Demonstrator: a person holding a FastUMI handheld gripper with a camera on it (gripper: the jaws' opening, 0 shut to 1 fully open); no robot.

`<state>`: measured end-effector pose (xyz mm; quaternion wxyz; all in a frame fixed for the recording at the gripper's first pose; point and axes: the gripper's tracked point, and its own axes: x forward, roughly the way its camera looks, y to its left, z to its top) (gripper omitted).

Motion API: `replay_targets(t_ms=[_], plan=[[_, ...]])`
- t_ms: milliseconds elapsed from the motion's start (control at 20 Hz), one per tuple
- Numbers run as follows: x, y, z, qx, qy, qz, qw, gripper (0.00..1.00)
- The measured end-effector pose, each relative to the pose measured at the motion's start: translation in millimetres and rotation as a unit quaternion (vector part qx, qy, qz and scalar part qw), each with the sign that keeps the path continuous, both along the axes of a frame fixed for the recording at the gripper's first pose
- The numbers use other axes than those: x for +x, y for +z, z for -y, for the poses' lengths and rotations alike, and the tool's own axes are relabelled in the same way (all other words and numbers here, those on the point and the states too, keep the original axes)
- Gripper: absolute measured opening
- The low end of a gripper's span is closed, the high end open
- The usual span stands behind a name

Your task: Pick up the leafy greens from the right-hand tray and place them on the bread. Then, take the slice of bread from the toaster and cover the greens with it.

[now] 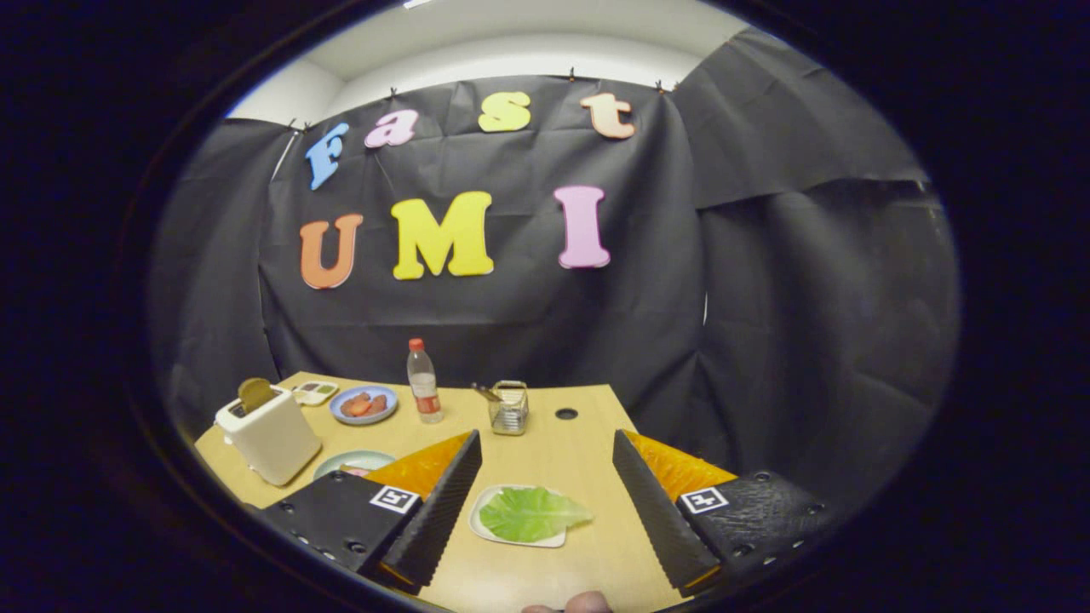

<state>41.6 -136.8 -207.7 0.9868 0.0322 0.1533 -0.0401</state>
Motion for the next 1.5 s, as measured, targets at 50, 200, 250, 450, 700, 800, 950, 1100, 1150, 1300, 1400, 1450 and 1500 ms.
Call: replay_targets(t_ms=[50, 200, 250, 450, 700, 800, 950, 1100, 1150, 1300, 1400, 1450, 1500], plan=[[8, -21, 4, 0.003, 0.003, -0.012, 1.0, 0.94], [31, -71, 19, 0.009, 0.001, -0.04, 0.999, 0.94], [41, -91, 24, 0.014, -0.002, -0.054, 0.998, 0.94], [62, -159, 32, 0.004, 0.001, -0.106, 0.994, 0.95], [73, -198, 31, 0.001, 0.0, -0.154, 0.988, 0.96], [75, -209, 32, -0.005, -0.004, -0.167, 0.986, 0.96], [77, -218, 30, -0.01, -0.006, -0.18, 0.984, 0.96], [76, -224, 24, -0.002, -0.003, -0.198, 0.98, 0.85], [77, -223, 22, -0.001, -0.002, -0.199, 0.98, 0.76], [79, -215, 24, -0.011, -0.016, -0.192, 0.981, 0.49], [82, -211, 26, -0.018, -0.022, -0.188, 0.982, 0.29], [81, -212, 24, -0.015, -0.022, -0.194, 0.981, 0.18], [82, -211, 26, -0.014, -0.024, -0.192, 0.981, 0.18]])
